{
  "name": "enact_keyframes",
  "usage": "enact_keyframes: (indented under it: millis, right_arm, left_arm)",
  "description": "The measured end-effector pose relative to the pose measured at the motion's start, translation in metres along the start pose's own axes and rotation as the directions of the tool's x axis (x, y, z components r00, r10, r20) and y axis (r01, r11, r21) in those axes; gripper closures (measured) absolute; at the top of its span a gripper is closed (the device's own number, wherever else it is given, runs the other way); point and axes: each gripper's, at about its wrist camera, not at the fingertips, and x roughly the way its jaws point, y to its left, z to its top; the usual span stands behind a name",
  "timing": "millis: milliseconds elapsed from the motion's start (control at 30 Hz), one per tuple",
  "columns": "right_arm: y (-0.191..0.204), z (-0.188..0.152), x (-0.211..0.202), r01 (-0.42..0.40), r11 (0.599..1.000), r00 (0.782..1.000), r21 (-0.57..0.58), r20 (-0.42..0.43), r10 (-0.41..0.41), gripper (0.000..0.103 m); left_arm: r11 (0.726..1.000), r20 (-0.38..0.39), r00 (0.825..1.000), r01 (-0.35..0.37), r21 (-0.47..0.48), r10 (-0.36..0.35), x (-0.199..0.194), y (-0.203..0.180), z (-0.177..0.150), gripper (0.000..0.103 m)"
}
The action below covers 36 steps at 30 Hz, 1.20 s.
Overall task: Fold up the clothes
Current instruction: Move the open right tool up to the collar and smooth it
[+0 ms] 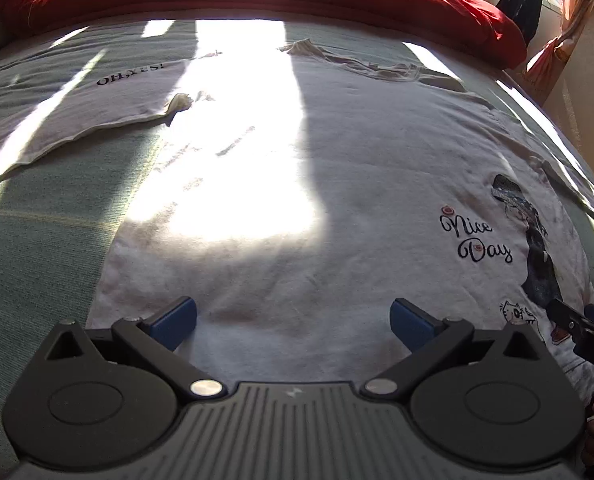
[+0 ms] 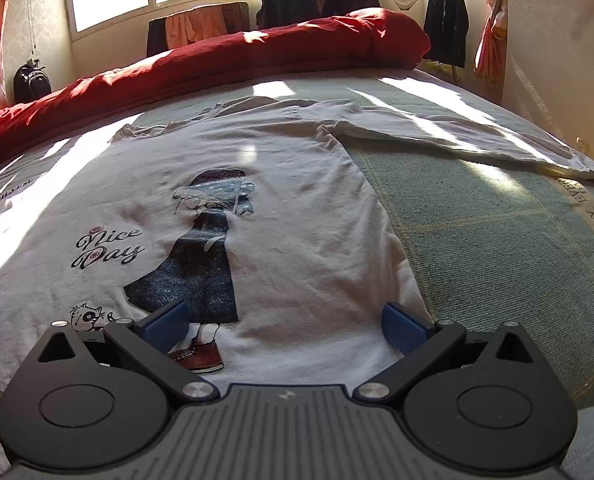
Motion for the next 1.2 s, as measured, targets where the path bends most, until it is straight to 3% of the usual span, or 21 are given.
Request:
enact_keyframes:
  millis: [200, 300, 400, 500, 700, 833, 933, 1000, 1100, 1200]
  right_arm:
    - [0.001, 0.002, 0.0, 0.001, 1.0, 1.0, -0.007, -0.003, -0.001, 0.0]
    - [0.002, 0.011, -0.005, -0.005, 1.0, 0.999, -0.023, -0.04, 0.004, 0.0]
    - [0.005, 0.042, -0.017, -0.067, 0.997, 0.997, -0.034, -0.033, 0.066, 0.0]
    - [0.008, 0.098, -0.012, -0.174, 0.984, 0.984, -0.023, -0.04, 0.173, 0.0]
    - [0.019, 0.231, 0.062, -0.316, 0.948, 0.939, 0.027, -0.134, 0.317, 0.0]
    - [0.043, 0.282, 0.146, -0.36, 0.932, 0.906, 0.035, -0.227, 0.358, 0.0]
    - [0.052, 0.288, 0.21, -0.378, 0.92, 0.87, 0.101, -0.302, 0.39, 0.0]
    - [0.058, 0.282, 0.251, -0.338, 0.934, 0.871, 0.114, -0.337, 0.357, 0.0]
    - [0.065, 0.275, 0.289, -0.29, 0.952, 0.892, 0.1, -0.333, 0.306, 0.0]
    - [0.069, 0.279, 0.31, -0.3, 0.948, 0.9, 0.103, -0.297, 0.317, 0.0]
  left_arm:
    - [0.999, -0.024, 0.999, -0.026, -0.042, 0.025, -0.005, 0.0, 0.008, 0.001]
    - [0.997, 0.022, 1.0, -0.015, -0.074, 0.017, -0.019, -0.001, 0.016, 0.001]
    - [0.997, 0.069, 0.996, -0.047, -0.056, 0.051, -0.031, -0.006, 0.026, 0.001]
    - [0.995, 0.091, 0.992, -0.088, -0.043, 0.091, -0.036, -0.009, 0.034, 0.001]
    - [0.996, 0.127, 0.988, -0.083, -0.025, 0.086, -0.039, -0.008, 0.038, 0.001]
    - [0.996, 0.16, 0.983, -0.092, 0.007, 0.089, -0.039, -0.006, 0.038, 0.001]
    - [0.995, 0.176, 0.98, -0.095, 0.017, 0.091, -0.036, -0.001, 0.039, 0.001]
    - [0.995, 0.181, 0.979, -0.098, 0.018, 0.093, -0.033, 0.003, 0.038, 0.001]
    - [0.993, 0.195, 0.975, -0.117, 0.024, 0.11, -0.029, 0.008, 0.037, 0.001]
    - [0.994, 0.206, 0.974, -0.107, 0.027, 0.1, -0.023, 0.009, 0.034, 0.001]
